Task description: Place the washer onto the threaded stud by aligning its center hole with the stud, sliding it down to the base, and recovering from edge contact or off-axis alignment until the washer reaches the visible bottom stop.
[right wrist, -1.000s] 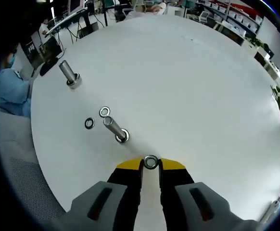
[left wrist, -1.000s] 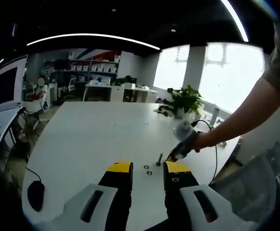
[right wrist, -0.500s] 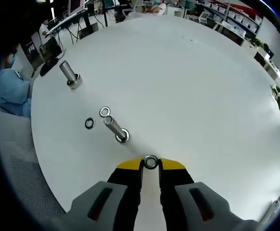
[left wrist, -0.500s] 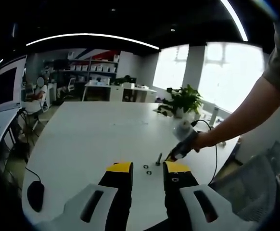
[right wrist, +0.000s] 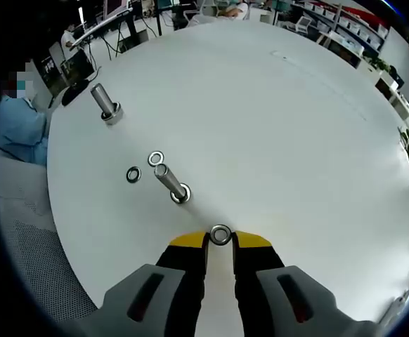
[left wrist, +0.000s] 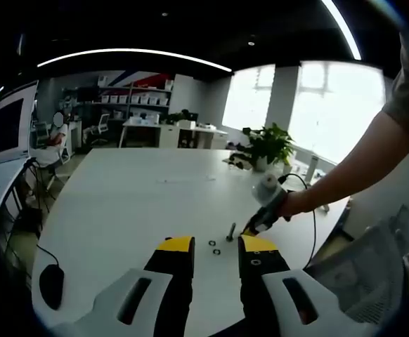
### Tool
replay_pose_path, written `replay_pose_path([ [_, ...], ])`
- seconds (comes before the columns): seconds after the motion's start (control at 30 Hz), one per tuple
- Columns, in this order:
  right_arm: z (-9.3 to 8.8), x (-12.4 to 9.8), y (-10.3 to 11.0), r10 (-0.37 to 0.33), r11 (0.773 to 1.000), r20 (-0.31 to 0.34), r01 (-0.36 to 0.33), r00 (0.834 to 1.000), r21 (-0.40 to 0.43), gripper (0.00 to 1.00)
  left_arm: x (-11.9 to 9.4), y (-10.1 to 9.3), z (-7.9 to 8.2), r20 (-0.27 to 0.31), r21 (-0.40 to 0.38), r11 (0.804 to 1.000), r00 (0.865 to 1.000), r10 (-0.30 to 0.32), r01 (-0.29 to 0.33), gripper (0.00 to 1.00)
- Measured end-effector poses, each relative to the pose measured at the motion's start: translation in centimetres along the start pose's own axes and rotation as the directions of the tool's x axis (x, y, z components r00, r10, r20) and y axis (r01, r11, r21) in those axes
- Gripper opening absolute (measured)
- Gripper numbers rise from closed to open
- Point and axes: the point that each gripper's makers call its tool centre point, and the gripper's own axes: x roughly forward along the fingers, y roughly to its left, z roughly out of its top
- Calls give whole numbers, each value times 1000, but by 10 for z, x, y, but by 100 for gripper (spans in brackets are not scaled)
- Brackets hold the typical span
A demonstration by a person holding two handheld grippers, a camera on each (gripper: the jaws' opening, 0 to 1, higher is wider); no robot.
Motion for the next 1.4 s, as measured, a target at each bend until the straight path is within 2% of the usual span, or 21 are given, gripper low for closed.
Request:
replay_pose_path([
  [0.07, 0, 0, 0, -1, 1000, 1, 1, 1000, 20, 16, 0, 0, 0, -1, 0, 1000, 1000, 0, 0, 23],
  [0.3, -1, -1, 1, -18, 1000, 3, 18, 1000, 5, 15, 0, 0, 0, 0, 3, 1000, 1000, -1, 1, 22],
  [0.97, 0, -1, 3, -48, 995, -19, 46, 999, -91, 14, 1, -2, -2, -9, 19, 1000, 1000, -4, 5, 22],
  [1.2, 1, -3, 5, -50, 994, -7, 49, 999, -103, 14, 1, -2, -2, -9, 24, 1000, 1000, -5, 5, 22],
  [1.4, 12, -9, 6, -51, 994, 30, 54, 998, -98, 14, 1, -2, -2, -13, 27, 1000, 1000, -5, 5, 22],
])
